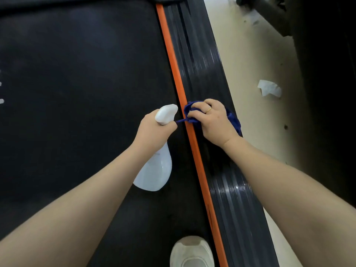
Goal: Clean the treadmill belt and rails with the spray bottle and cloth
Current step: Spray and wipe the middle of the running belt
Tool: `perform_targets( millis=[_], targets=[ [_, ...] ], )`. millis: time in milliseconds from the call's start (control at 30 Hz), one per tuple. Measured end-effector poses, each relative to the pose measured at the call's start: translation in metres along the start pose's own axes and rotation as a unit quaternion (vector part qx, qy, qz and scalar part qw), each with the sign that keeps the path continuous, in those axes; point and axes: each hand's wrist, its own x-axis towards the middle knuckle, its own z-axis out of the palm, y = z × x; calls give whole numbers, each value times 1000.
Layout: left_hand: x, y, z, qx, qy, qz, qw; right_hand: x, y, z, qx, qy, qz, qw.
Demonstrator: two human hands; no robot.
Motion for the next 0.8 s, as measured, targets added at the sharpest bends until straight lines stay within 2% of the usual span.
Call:
perform_targets(
  millis=[100, 300, 500, 800],
  targets=[
    [10, -1, 0, -23, 8, -27, 999, 37, 19, -1, 12, 20, -21, 1000],
    [10, -3, -4, -25, 10, -26, 999, 86, 34, -3, 38, 12, 30, 999],
    [-3, 4, -4, -20, -14, -20, 999, 20, -4, -3, 86, 18, 66, 994],
    [-41, 9, 3, 80, -89, 75, 990, -90, -58, -10, 134, 10, 179, 975]
  ],
)
